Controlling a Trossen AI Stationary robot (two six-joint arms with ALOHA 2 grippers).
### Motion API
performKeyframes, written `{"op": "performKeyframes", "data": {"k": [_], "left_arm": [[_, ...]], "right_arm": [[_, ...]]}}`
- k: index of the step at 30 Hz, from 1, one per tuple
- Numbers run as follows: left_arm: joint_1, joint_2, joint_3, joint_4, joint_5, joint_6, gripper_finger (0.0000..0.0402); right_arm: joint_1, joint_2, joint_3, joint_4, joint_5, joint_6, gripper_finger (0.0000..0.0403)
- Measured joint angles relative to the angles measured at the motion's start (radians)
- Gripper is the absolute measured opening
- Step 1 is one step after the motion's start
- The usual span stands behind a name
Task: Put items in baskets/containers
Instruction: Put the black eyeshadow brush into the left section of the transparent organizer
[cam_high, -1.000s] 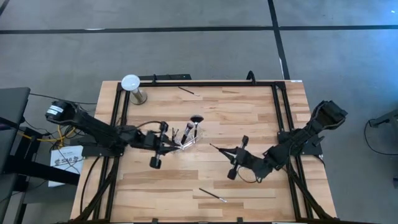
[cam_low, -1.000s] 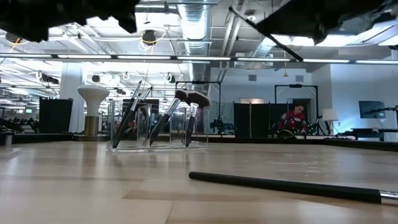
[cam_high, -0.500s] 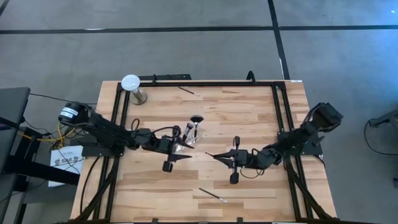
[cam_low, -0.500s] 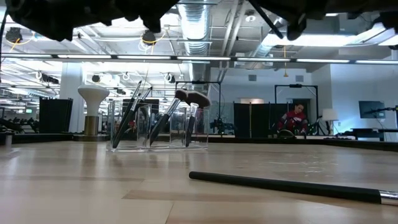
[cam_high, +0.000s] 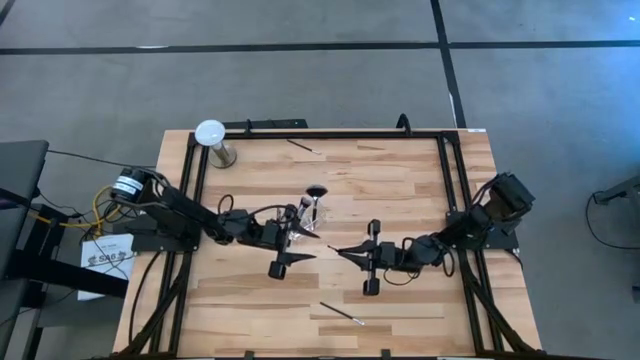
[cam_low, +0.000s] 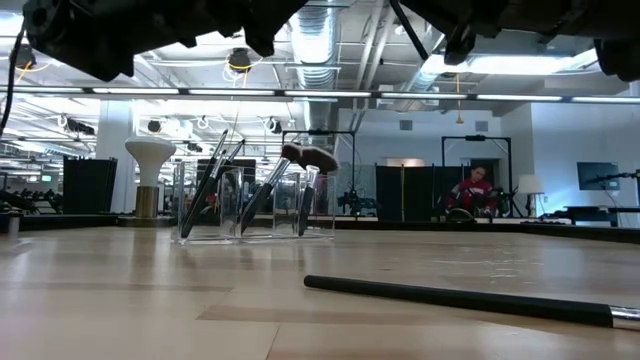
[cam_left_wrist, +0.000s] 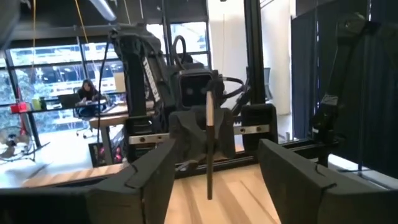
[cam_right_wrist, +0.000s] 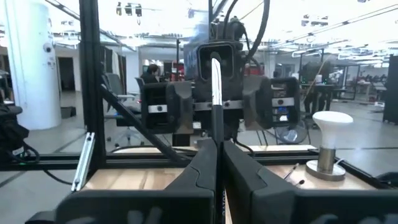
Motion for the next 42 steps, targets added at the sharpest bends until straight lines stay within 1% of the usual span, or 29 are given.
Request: {"op": "performKeyframes", "data": {"k": [4,8,13,17,23,26,29,31,37,42], "left_arm": [[0.0,0.056,0.036,0.003,0.009,-0.007,0.0218],[0.0,0.109,0.076,0.006,0.036,-0.009,0.0215],[0.0,0.124,0.096,0.039,0.039,-0.004,0.0215],[-0.001,0.124,0.109,0.071,0.096,-0.004,0.0215],[-0.003,0.124,0.125,0.07,0.096,-0.016,0.0215],[-0.003,0.124,0.125,0.07,0.068,-0.017,0.0215],[0.0,0.124,0.125,0.07,0.044,-0.016,0.0215],[0.002,0.124,0.125,0.07,0.043,-0.016,0.0214],[0.001,0.132,0.129,0.069,0.044,-0.016,0.0214],[-0.007,0.171,0.165,0.07,0.057,-0.016,0.0214]], "right_arm": [[-0.004,0.0,0.0,-0.002,-0.035,0.003,0.0003],[-0.003,0.0,0.0,-0.003,-0.04,0.003,0.0003],[-0.002,0.0,0.0,-0.01,-0.045,0.003,0.0004],[-0.009,0.0,0.0,-0.021,-0.047,0.009,0.0004],[-0.011,0.0,0.001,-0.022,-0.048,0.011,0.0004],[-0.011,0.0,0.001,-0.022,-0.053,0.011,0.0004],[-0.012,0.0,0.001,-0.022,-0.08,0.011,0.0004],[-0.015,0.0,0.001,-0.022,-0.1,0.012,0.0004],[-0.024,0.0,0.001,-0.022,-0.104,0.022,0.0004],[-0.042,0.0,0.001,-0.022,-0.133,0.031,0.0004]]}}
